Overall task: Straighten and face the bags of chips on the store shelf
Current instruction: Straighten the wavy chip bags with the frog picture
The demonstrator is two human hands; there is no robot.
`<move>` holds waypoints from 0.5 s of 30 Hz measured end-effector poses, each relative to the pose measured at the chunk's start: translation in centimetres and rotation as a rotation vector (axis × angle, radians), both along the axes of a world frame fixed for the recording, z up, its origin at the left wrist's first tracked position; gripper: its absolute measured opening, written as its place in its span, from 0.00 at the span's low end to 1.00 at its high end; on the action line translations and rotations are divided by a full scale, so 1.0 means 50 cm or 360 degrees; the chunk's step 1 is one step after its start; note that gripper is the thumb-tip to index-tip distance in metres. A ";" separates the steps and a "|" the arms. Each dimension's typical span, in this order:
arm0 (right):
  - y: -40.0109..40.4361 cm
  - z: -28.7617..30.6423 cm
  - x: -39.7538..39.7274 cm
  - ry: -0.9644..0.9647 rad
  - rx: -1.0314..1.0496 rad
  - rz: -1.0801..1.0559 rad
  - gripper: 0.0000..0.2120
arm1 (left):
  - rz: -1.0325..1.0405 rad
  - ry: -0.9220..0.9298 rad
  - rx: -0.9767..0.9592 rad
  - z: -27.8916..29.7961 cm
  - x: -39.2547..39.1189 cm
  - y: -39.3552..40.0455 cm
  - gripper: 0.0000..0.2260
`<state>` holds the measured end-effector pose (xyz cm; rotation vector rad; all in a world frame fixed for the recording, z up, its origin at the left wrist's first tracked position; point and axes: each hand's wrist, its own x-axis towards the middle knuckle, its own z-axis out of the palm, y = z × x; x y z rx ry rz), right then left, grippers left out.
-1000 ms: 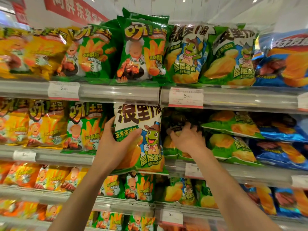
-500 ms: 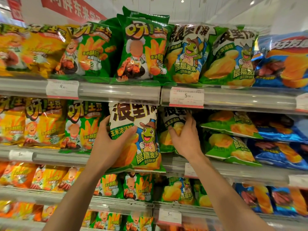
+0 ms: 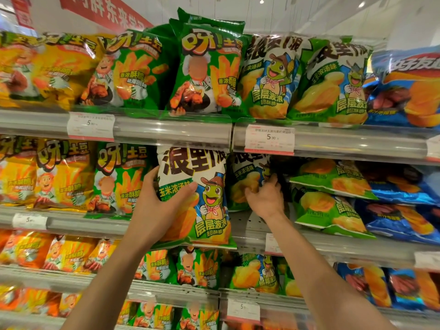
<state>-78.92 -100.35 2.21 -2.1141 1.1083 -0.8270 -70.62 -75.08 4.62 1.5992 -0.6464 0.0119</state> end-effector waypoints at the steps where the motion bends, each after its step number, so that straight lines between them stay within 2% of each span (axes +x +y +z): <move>1: 0.001 0.001 0.004 -0.0083 -0.0054 -0.0006 0.46 | 0.0000 -0.0002 -0.0003 0.001 0.000 0.000 0.45; 3: -0.003 0.000 0.012 -0.0140 -0.0106 -0.0002 0.45 | -0.0002 -0.0004 -0.0006 0.001 0.000 0.000 0.47; 7: -0.023 -0.003 0.012 0.0020 0.0042 0.0042 0.48 | -0.0003 -0.0039 0.0030 -0.005 0.004 -0.002 0.45; 11: -0.018 0.016 -0.011 -0.0267 0.0111 0.0098 0.38 | 0.0001 -0.0044 0.0073 -0.013 -0.003 -0.019 0.40; 15: 0.016 0.045 -0.058 -0.0457 0.0202 0.0402 0.26 | -0.0009 -0.0122 0.0173 -0.011 -0.039 -0.066 0.35</move>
